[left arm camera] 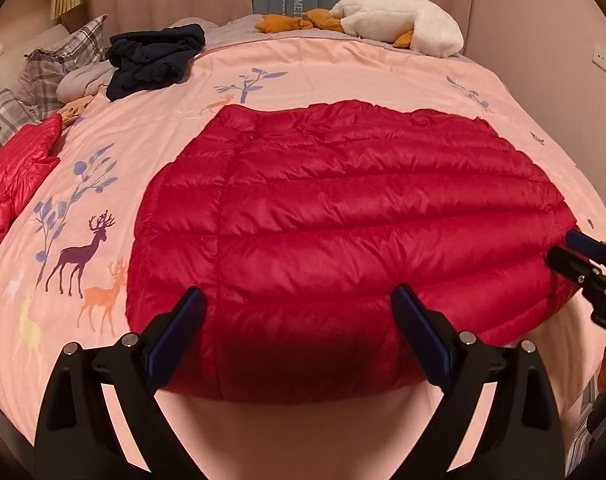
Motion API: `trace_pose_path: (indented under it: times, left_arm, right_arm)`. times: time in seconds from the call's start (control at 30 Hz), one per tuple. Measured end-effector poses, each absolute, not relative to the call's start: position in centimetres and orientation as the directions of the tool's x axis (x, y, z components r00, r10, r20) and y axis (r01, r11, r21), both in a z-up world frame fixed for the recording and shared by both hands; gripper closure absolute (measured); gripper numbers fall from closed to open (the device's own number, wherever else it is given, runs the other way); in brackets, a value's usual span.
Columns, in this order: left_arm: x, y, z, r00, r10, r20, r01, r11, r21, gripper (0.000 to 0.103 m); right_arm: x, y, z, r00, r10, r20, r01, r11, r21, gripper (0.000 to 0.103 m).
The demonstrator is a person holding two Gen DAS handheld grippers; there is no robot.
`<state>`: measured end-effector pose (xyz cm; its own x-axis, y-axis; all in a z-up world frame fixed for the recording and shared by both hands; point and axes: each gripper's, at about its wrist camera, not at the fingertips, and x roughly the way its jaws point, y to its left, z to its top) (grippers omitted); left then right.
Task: Fold large clothes
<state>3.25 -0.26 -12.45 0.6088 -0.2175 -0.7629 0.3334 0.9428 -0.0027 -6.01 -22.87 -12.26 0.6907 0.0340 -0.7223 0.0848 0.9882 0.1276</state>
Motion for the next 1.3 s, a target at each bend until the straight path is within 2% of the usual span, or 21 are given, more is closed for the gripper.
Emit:
trace_pose_path:
  times: [0.1,0.3,0.87,1.3]
  left_arm:
    - [2.6,0.4,-12.6,0.608,-0.216,-0.764,0.319,0.948,-0.014,0.008]
    - [2.5,0.9,-14.1,0.589,-0.204,-0.782,0.300,0.954,-0.023,0.005]
    - [2.0,3.2,-15.0,0.572,-0.177,-0.801,0.267,0.963,-0.023,0.005]
    - [2.1,5.4,-15.0,0.574,-0.138,-0.807,0.216,0.976,-0.013,0.005]
  right_arm:
    - [-6.9,-23.7,-12.0,0.697,0.031,-0.716,0.110,0.983,0.150,0.030]
    - [-7.0,-24.9,-14.6,0.640,0.038,-0.767,0.139,0.976,0.165,0.029]
    - [-9.0,-26.6,-15.0,0.631,0.062,-0.774,0.170,0.962,0.215,0.030]
    - [-10.2,-28.4,-14.9,0.626,0.017,-0.780,0.239,0.947,0.213,0.030]
